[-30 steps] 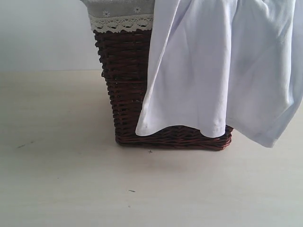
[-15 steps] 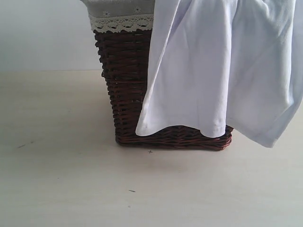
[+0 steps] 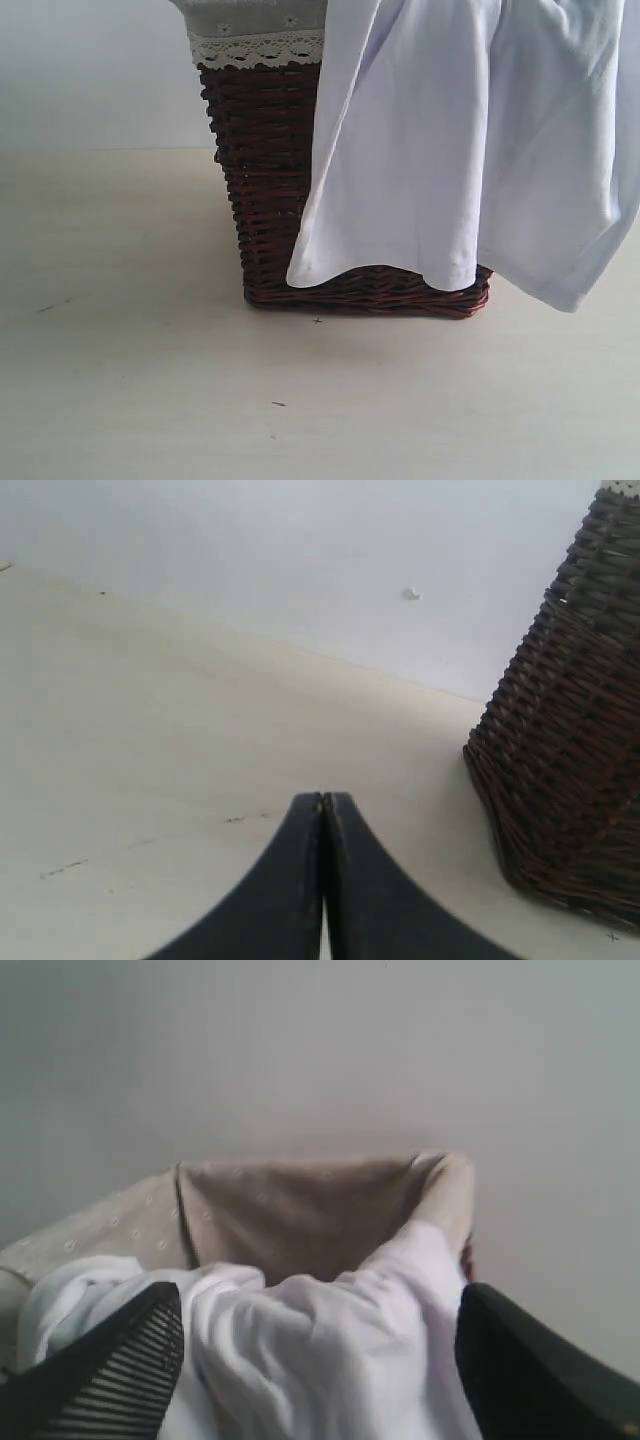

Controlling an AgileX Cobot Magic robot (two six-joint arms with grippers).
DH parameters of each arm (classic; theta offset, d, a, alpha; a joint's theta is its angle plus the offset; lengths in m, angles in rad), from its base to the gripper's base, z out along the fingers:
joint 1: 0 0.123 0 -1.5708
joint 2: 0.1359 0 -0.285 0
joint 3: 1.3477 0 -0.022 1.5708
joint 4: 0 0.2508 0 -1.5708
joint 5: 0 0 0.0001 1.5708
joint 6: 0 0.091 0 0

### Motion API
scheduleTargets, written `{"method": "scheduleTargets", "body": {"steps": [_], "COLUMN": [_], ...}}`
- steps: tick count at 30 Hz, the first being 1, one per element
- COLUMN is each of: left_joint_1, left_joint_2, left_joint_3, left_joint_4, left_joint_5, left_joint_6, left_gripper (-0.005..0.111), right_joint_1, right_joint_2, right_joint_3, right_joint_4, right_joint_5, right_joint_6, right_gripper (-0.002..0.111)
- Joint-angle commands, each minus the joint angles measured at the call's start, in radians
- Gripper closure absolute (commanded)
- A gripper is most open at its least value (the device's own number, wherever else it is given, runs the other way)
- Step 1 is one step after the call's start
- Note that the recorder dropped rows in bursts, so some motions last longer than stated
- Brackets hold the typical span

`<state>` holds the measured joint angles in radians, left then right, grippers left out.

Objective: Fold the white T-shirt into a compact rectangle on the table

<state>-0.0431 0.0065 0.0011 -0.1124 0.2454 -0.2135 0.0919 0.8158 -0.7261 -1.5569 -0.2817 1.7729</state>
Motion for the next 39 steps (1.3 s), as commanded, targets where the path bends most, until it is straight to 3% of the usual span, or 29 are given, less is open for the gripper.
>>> {"method": "scheduleTargets", "body": {"steps": [1, 5, 9, 20, 26, 31, 39], "left_joint_1": [0.001, 0.001, 0.001, 0.001, 0.001, 0.001, 0.001], "left_joint_2": [-0.007, -0.007, -0.007, -0.007, -0.007, -0.007, -0.007], "left_joint_3": [-0.001, -0.001, -0.001, -0.001, -0.001, -0.001, -0.001], "left_joint_4": [-0.009, -0.009, -0.009, -0.009, -0.009, -0.009, -0.009], "left_joint_5": [0.002, 0.002, 0.002, 0.002, 0.002, 0.002, 0.002], "left_joint_6": [-0.002, -0.002, -0.002, -0.002, -0.002, 0.000, 0.000], "left_gripper": [0.107, 0.107, 0.107, 0.107, 0.107, 0.107, 0.107], "right_joint_1": [0.001, 0.001, 0.001, 0.001, 0.001, 0.001, 0.001], "right_joint_2": [0.161, 0.190, 0.162, 0.131, 0.031, -0.056, 0.126], "right_joint_3": [-0.107, -0.129, -0.107, 0.012, 0.036, 0.181, 0.194], "right_joint_4": [-0.188, -0.188, -0.188, -0.188, -0.188, -0.188, -0.188], "right_joint_5": [-0.146, -0.138, -0.006, 0.125, 0.039, 0.079, 0.116], "right_joint_6": [0.139, 0.000, -0.067, -0.096, -0.094, -0.097, -0.124], "right_gripper": [0.035, 0.035, 0.035, 0.035, 0.035, 0.035, 0.035]}}
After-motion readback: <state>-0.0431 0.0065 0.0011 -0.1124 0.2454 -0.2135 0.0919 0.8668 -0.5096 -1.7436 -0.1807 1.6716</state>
